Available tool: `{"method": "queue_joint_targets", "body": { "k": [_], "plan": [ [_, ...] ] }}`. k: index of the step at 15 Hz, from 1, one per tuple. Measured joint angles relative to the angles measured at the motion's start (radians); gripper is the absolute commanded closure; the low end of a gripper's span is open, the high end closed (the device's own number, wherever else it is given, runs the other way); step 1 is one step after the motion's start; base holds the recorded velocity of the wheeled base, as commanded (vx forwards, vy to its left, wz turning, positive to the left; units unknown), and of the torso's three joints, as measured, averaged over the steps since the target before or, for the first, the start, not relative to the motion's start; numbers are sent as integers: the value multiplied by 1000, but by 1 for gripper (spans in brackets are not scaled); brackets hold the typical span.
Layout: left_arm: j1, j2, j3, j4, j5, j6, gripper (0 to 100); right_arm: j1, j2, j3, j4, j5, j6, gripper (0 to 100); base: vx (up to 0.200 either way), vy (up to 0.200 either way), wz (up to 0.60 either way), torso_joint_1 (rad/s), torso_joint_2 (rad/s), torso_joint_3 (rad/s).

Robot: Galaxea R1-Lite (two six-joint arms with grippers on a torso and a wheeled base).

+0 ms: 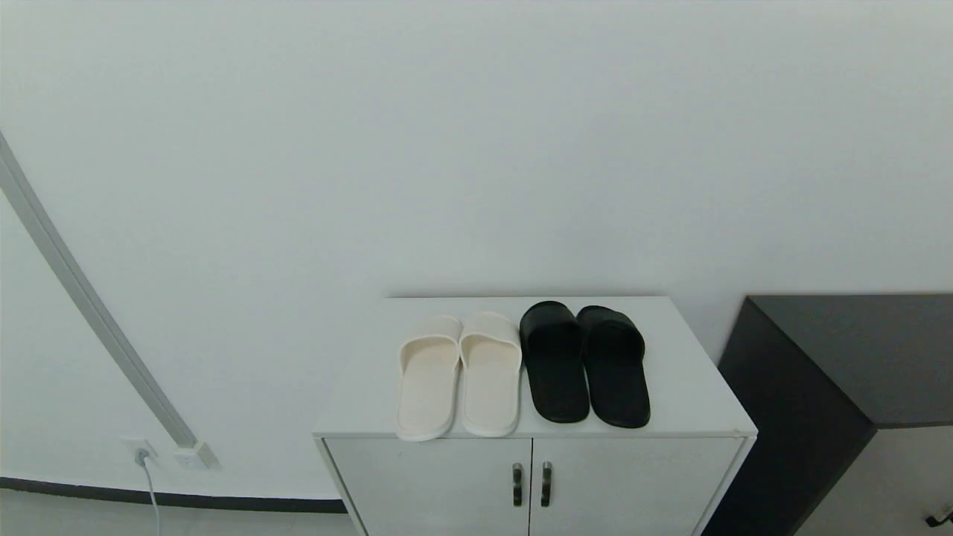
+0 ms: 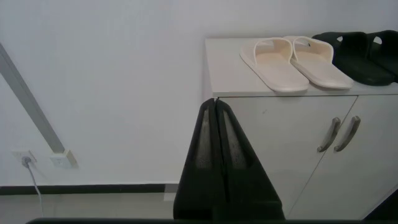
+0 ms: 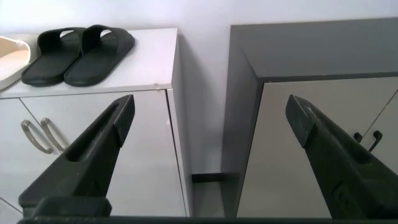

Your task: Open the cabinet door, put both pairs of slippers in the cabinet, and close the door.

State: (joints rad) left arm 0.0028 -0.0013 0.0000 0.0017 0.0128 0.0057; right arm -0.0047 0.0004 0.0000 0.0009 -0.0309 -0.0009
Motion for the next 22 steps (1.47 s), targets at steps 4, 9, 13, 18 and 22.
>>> {"method": "queue_joint_targets", "body": {
  "k": [4, 9, 13, 18, 22],
  "plan": [
    [0, 0, 0, 0, -1, 3, 100, 0, 3, 0, 0, 2, -1, 0, 0, 0, 0, 0, 0, 0],
    [0, 0, 0, 0, -1, 5, 100, 2, 7, 0, -1, -2, -5, 0, 0, 0, 0, 0, 0, 0],
    [0, 0, 0, 0, -3, 8, 100, 5, 45, -92, -12, 1, 15, 0, 0, 0, 0, 0, 0, 0],
    [0, 0, 0, 0, -3, 12, 100, 46, 436, -287, -111, 90, 45, 0, 0, 0, 0, 0, 0, 0],
    [0, 0, 0, 0, -3, 8, 100, 218, 839, -363, -301, 83, 112, 0, 0, 0, 0, 0, 0, 0]
  ]
}}
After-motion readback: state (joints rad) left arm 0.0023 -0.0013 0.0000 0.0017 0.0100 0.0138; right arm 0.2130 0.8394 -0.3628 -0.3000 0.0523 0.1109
